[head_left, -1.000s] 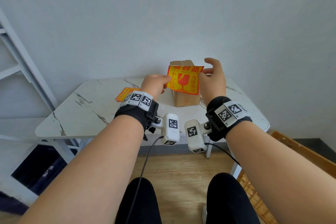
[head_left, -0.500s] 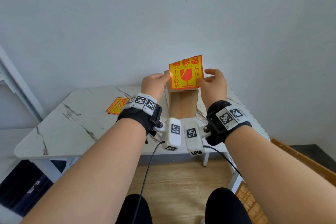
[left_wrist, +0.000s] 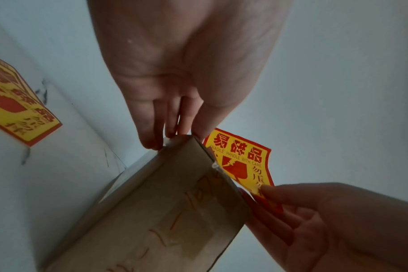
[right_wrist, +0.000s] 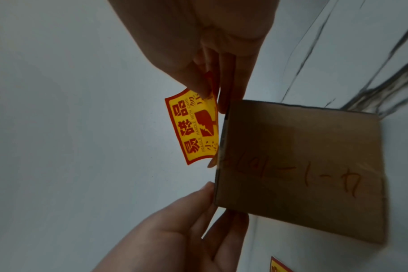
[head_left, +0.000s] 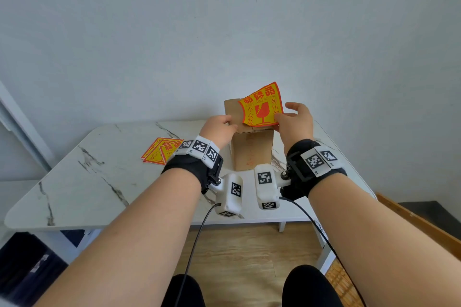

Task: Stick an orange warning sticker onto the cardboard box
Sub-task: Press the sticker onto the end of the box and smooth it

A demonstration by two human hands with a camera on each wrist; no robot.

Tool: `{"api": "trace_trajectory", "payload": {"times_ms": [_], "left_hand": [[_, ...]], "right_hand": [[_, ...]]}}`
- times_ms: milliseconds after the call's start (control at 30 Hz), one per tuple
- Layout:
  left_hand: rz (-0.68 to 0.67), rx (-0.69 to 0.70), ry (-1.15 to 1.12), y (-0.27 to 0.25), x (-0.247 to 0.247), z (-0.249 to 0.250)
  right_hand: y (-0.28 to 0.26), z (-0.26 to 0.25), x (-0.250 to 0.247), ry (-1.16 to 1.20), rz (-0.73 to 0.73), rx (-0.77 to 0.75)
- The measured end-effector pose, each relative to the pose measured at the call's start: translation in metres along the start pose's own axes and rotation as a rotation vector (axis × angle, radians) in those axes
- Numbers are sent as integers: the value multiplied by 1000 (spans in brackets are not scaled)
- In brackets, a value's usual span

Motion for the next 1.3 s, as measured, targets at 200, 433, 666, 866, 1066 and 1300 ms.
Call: {"api": "trace_trajectory", "payload": {"times_ms": [200, 433, 666, 866, 1066, 1300], "left_hand": [[6, -72, -206, -5, 0, -9], [-22, -77, -293, -19, -1, -12], [23, 8, -174, -28, -12, 6], [108, 39, -372, -29, -37, 25], [124, -29, -350, -17, -35, 19], [70, -87, -366, -6, -30, 17]], "right_hand": [[-3, 1, -9, 103, 38, 68], [-17, 1, -23, 250, 70, 132], [-21, -16, -22, 113, 56, 68], [-19, -33, -15, 83, -4, 13], [-17, -40, -10, 69, -69, 16], [-11, -39, -6, -67, -111, -39]]}}
Point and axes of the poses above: each hand's wrist, its own y-axis towards the middle knuckle, its own x-axis out of the palm, z = x × y, the point moved 7 cm from there along y, towards the middle knuckle, and after that the axes turned 11 degrees about y, right-handed, at the moved point
